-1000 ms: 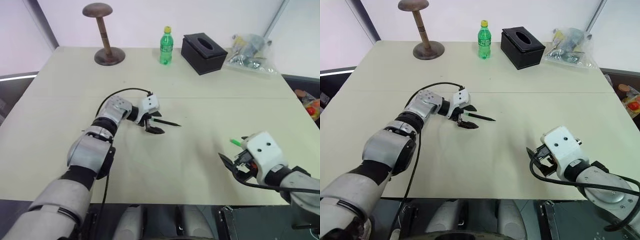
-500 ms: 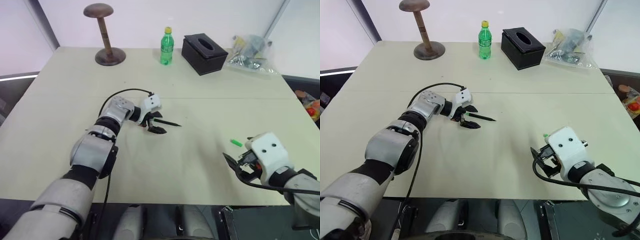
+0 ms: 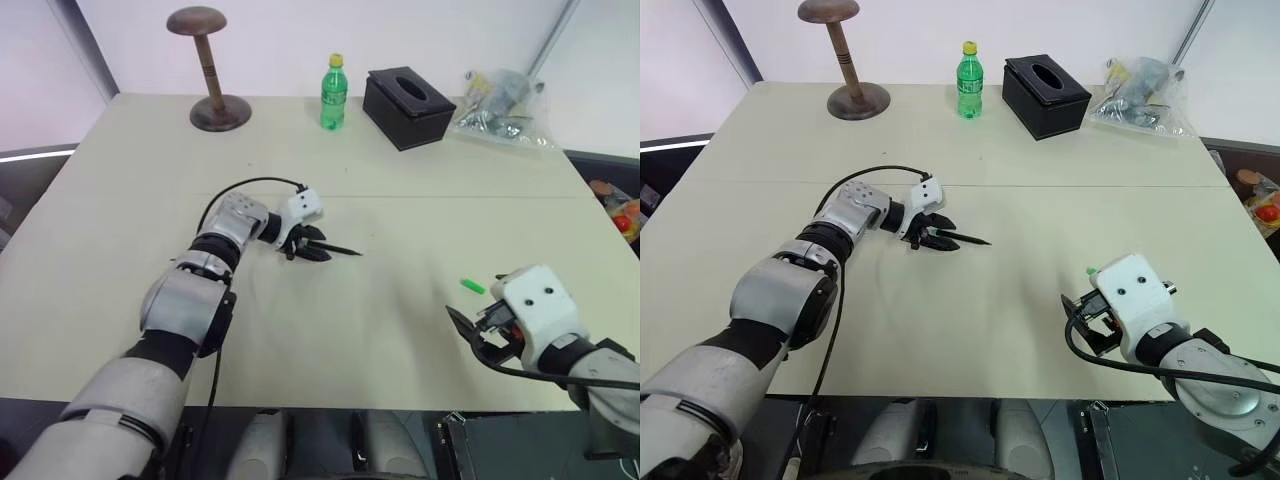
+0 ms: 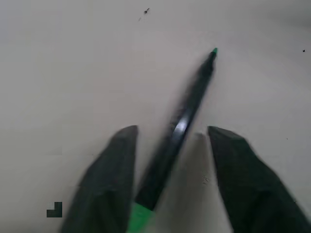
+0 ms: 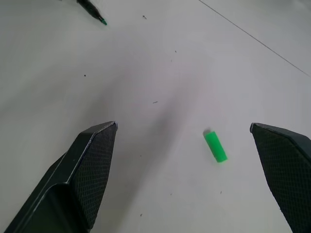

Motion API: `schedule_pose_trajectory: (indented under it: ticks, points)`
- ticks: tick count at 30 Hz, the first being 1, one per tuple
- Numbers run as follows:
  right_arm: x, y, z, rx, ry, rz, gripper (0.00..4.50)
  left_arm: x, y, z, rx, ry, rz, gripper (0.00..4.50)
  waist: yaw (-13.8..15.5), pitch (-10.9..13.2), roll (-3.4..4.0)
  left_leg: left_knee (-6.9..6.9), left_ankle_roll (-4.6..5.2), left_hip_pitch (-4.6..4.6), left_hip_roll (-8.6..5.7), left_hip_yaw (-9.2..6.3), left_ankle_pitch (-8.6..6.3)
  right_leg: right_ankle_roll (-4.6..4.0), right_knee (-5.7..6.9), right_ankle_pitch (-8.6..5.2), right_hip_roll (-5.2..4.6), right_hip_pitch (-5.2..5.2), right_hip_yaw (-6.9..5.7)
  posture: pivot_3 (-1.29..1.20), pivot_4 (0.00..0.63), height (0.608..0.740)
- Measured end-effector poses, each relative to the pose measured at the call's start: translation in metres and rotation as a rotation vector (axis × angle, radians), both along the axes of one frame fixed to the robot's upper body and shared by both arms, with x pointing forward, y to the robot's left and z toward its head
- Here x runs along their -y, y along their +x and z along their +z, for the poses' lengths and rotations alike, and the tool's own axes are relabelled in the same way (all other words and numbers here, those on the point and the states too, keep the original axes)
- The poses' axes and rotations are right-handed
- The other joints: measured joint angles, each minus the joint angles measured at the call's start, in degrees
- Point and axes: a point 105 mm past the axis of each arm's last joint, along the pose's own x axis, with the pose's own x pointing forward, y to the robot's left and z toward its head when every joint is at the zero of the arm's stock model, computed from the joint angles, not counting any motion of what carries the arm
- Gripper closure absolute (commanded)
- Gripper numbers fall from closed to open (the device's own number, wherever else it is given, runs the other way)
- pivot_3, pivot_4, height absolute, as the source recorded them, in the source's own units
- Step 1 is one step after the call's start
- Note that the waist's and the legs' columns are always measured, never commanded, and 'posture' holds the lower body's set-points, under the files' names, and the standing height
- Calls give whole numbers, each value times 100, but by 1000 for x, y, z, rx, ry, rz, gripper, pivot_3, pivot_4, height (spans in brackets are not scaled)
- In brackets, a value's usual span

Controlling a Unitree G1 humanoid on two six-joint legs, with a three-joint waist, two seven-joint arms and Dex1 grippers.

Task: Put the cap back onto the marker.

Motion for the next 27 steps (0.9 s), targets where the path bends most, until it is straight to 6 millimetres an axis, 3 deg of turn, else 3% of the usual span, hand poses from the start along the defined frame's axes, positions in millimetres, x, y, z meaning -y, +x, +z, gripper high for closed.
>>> schedule_pose_trajectory:
  ticks: [1,13,27]
  points:
    - [0,0,0,0,0,0,0,0,0,0,0,1,-1,3748,0,0,0,0,0,0,0,0,0,0,0,0,0,0,0,0,150,740]
    - [-1,0,0,-1,2,6,0,2,-3,-1,-10,3,-26,3748,4,0,0,0,0,0,0,0,0,0,0,0,0,0,0,0,150,740]
    - [-3,1,2,1,1,23,0,5,-12,-1,99,103,-213,3748,5,0,0,0,0,0,2,0,0,0,0,0,0,0,1,0,150,740]
